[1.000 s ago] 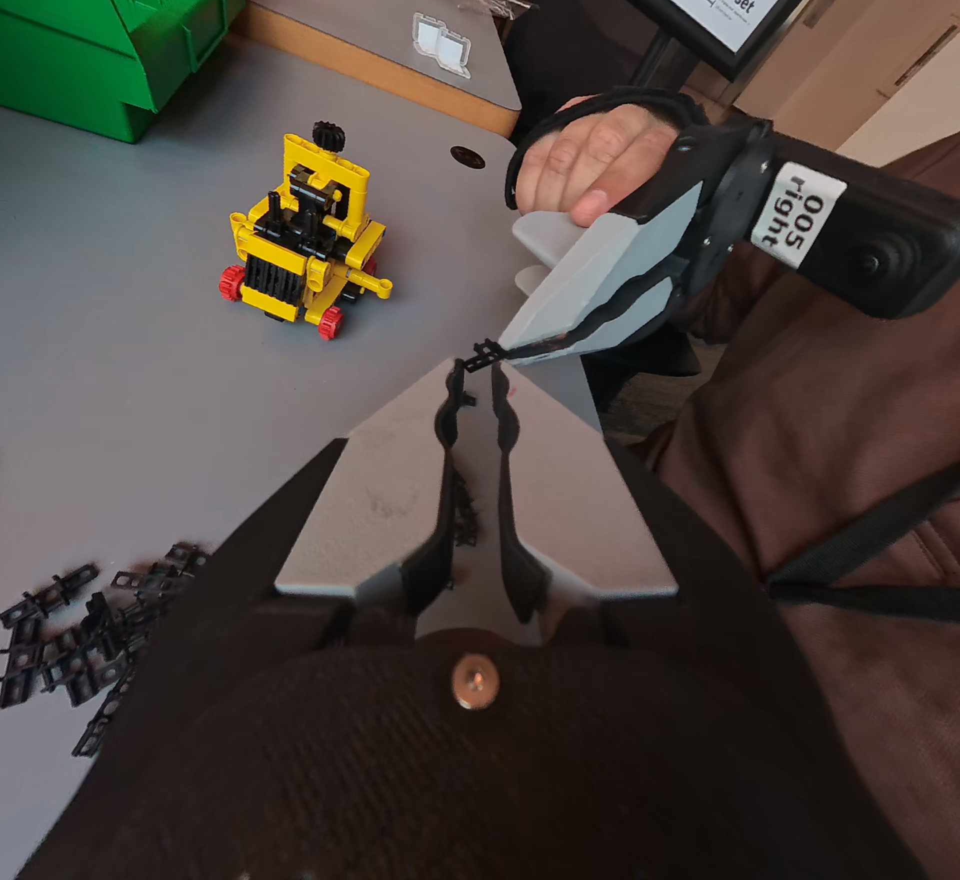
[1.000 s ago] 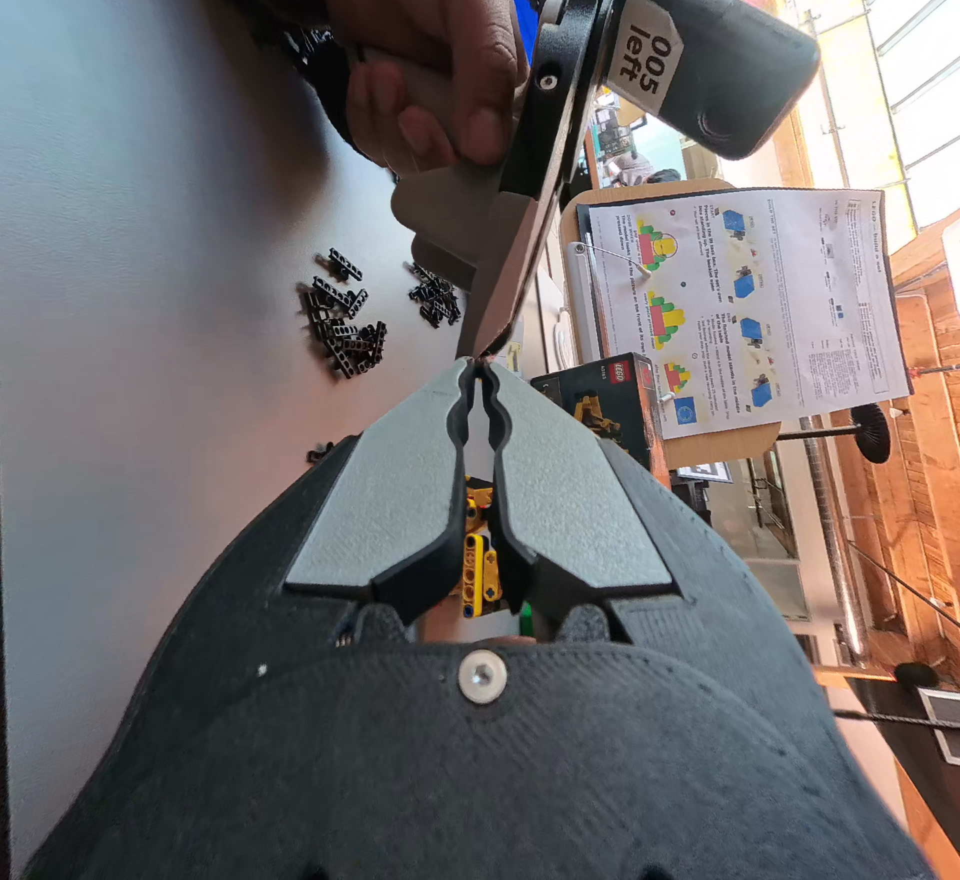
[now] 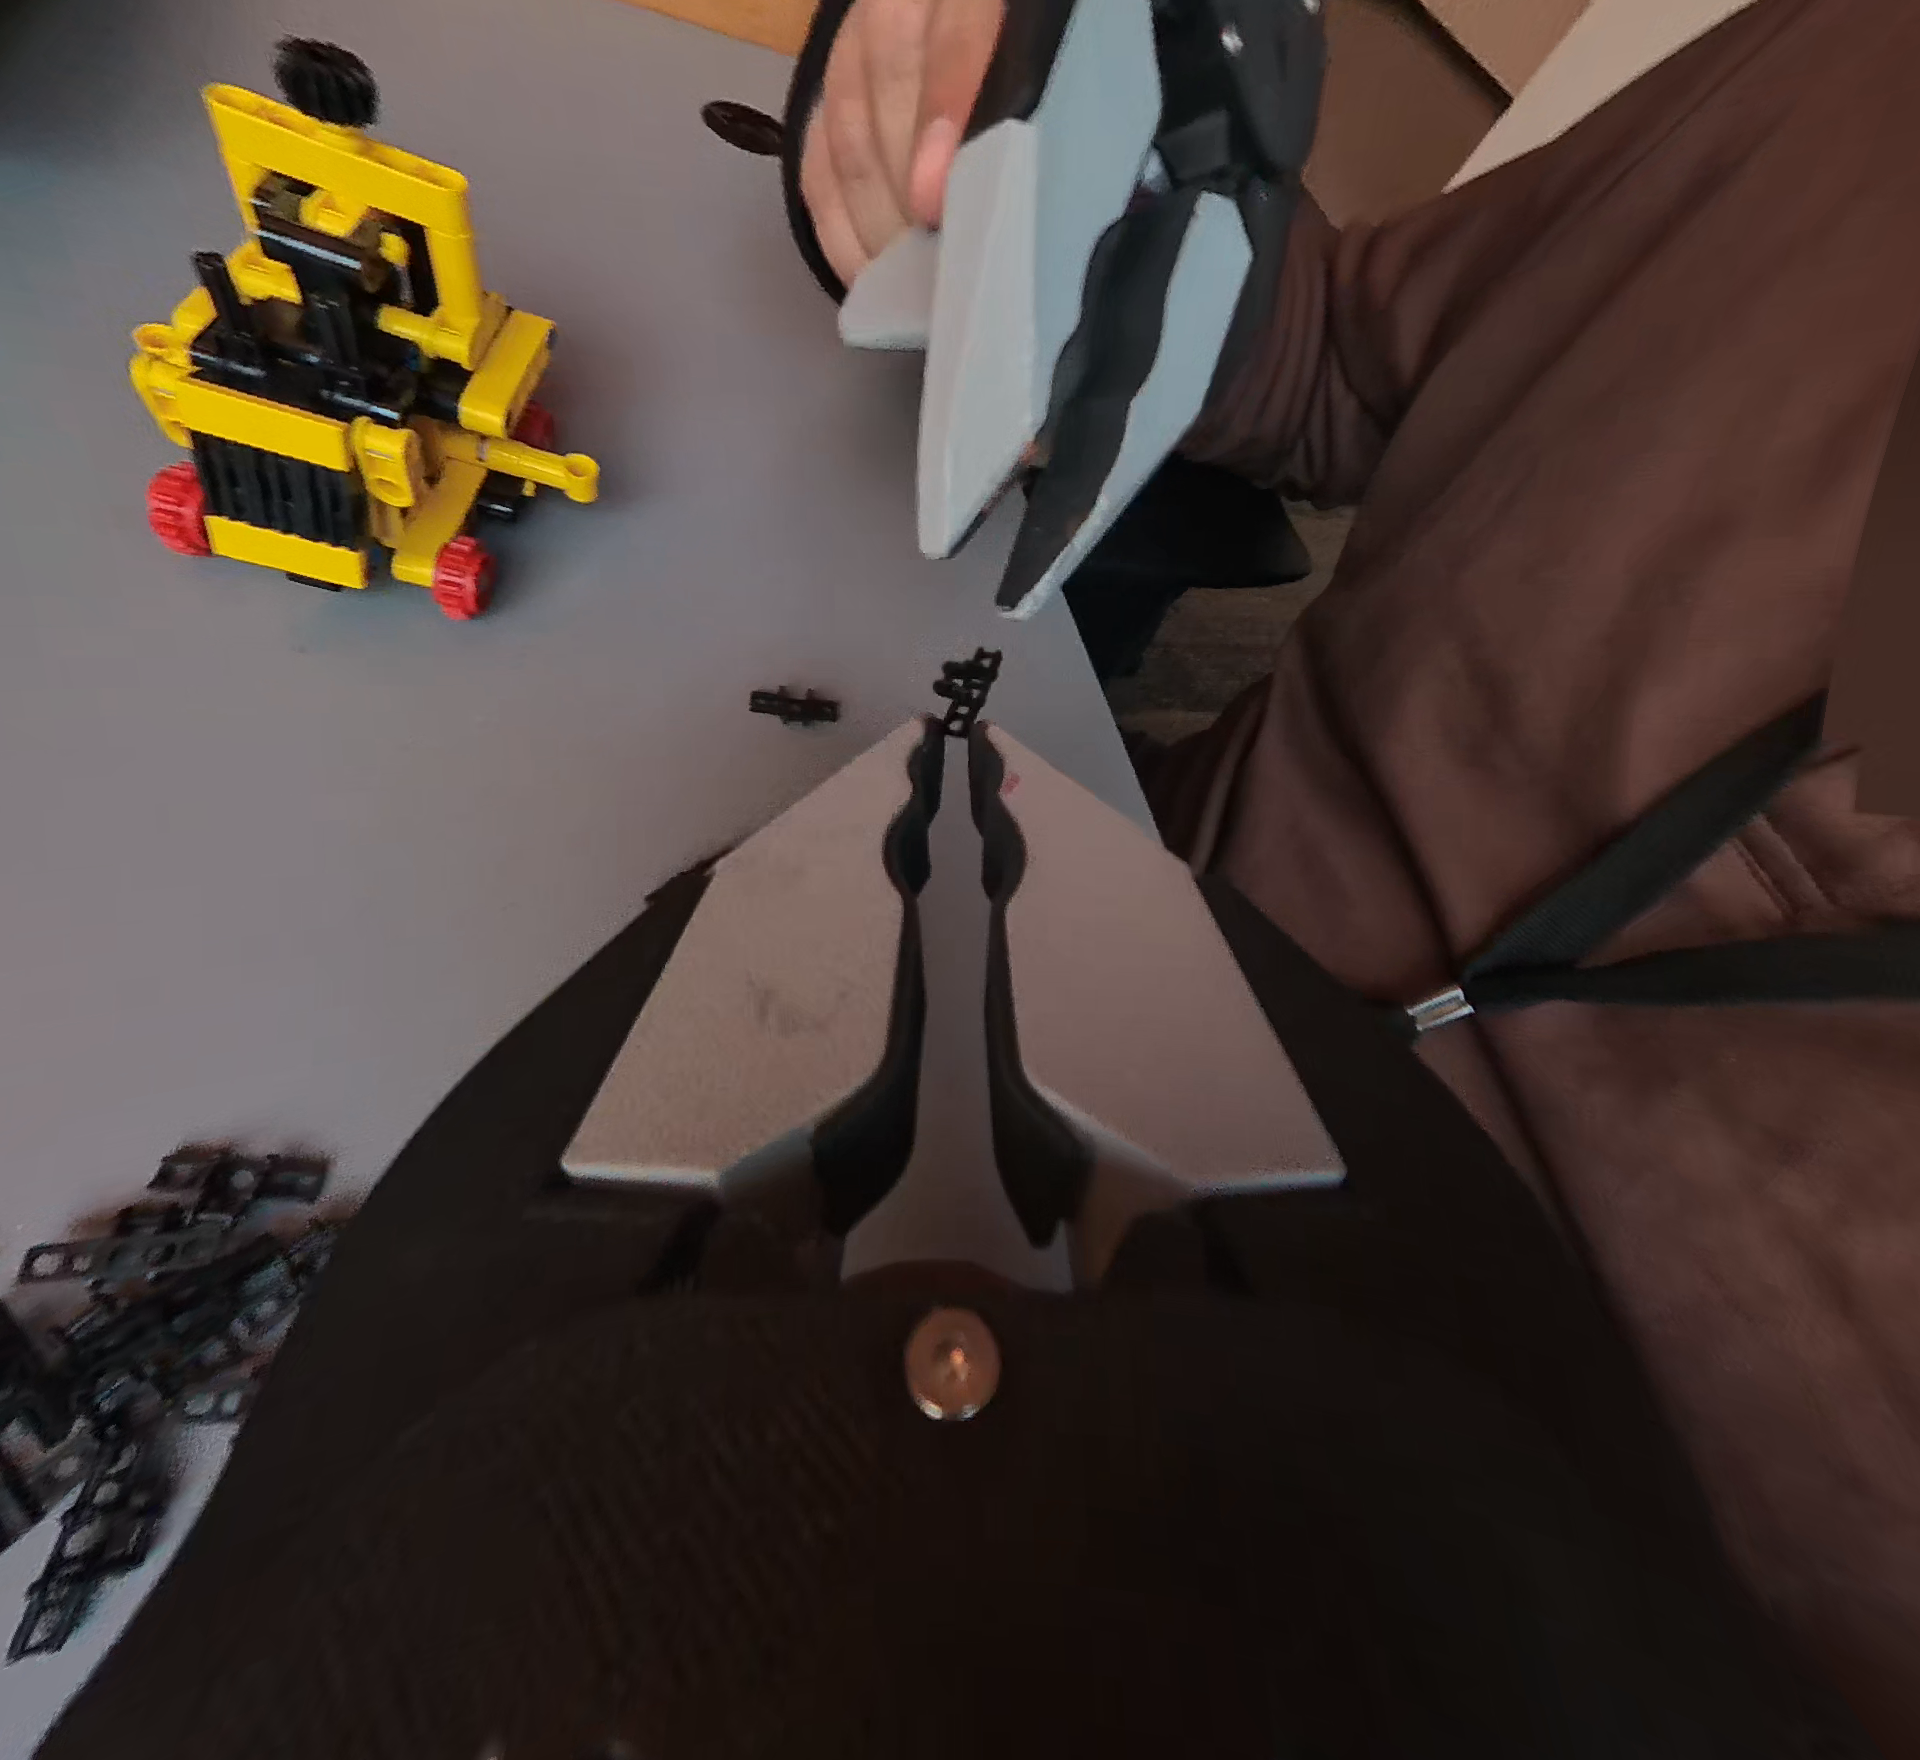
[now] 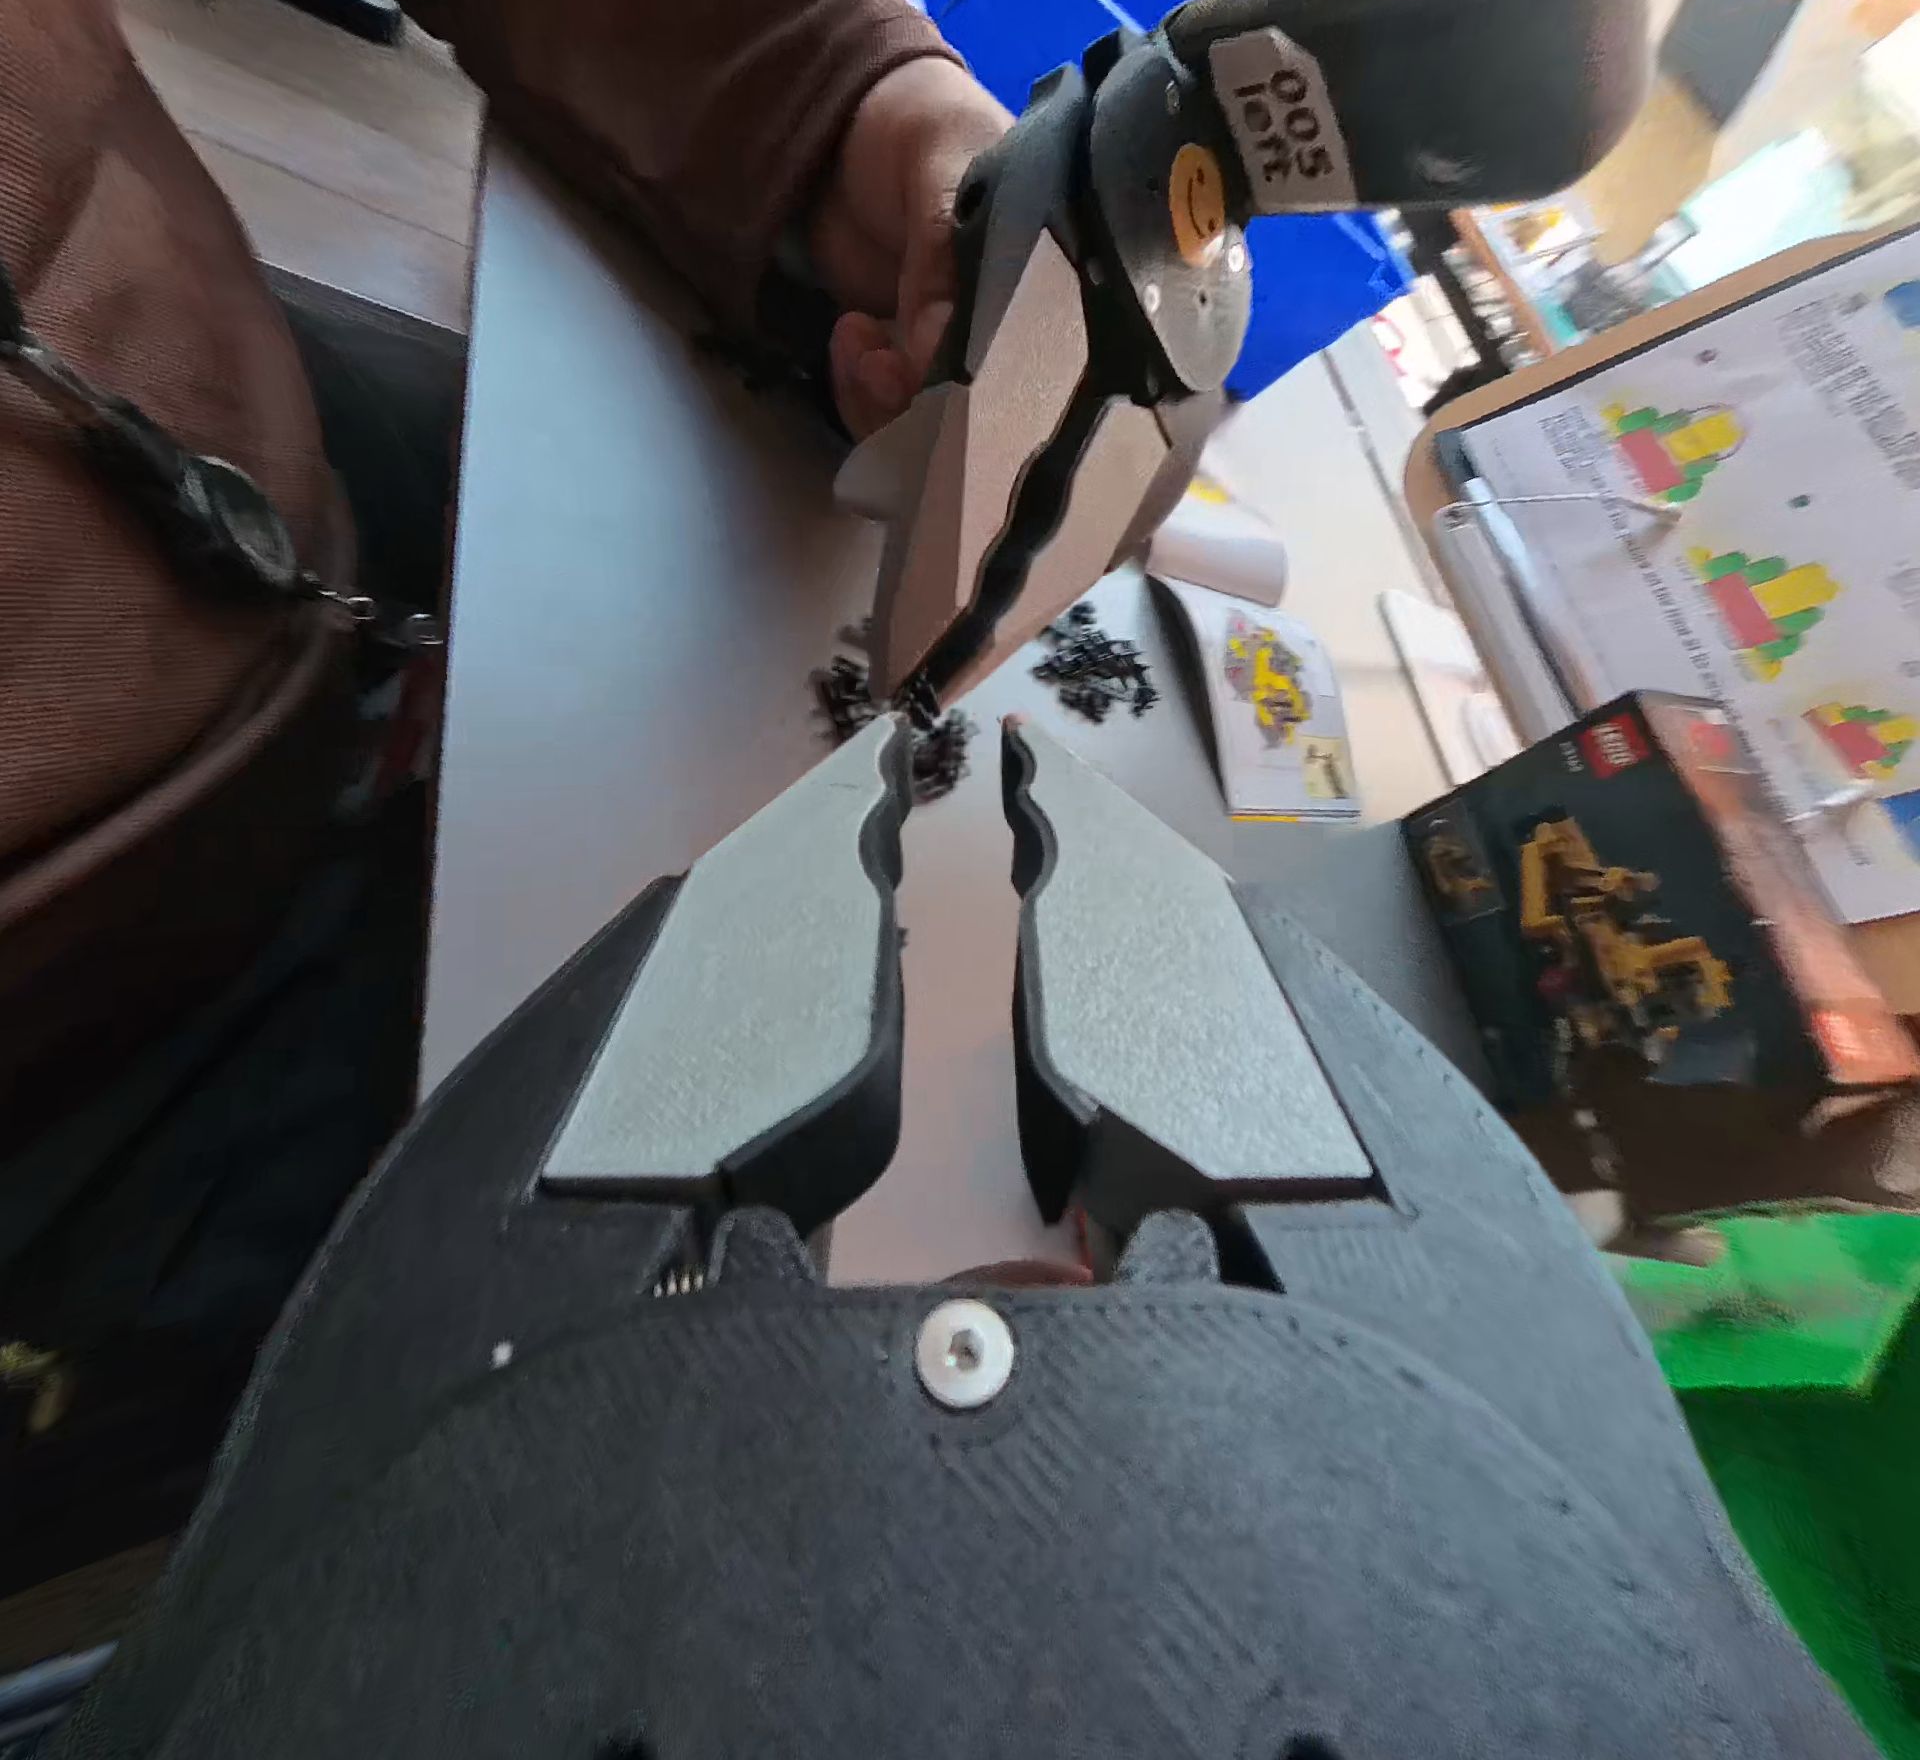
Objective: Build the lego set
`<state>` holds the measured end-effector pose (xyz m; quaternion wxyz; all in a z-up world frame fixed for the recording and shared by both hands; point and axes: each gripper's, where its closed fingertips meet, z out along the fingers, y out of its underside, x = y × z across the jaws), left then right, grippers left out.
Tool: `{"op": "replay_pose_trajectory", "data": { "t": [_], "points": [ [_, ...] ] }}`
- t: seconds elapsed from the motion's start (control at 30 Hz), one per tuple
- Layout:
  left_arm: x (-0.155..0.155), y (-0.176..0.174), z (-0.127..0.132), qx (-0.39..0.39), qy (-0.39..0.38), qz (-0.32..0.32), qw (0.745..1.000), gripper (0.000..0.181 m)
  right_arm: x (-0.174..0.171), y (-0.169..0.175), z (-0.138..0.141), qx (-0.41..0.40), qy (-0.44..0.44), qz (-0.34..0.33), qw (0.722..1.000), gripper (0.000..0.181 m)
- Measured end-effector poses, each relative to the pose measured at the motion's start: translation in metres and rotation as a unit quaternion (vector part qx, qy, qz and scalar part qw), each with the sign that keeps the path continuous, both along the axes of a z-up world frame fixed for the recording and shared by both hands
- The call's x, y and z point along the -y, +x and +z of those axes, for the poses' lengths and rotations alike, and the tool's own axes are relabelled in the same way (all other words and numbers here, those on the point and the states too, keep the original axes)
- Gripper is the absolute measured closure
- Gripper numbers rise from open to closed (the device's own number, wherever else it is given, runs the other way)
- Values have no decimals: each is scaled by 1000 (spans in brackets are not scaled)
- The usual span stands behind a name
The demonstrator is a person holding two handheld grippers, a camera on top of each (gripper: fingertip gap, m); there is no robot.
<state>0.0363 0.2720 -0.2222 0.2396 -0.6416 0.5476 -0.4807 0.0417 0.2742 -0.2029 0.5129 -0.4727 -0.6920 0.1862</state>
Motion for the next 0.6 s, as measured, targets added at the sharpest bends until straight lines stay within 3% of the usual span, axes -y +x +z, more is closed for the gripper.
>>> {"op": "replay_pose_trajectory", "data": {
  "t": [0.17,0.6],
  "points": [
    [31,1,-3,-5,2,-81,997,180,23,1,-13,14,-90,70,993,175],
    [38,0,-2,-7,10,-97,995,179,40,-9,-13,32,-67,92,993,178]
  ]
}}
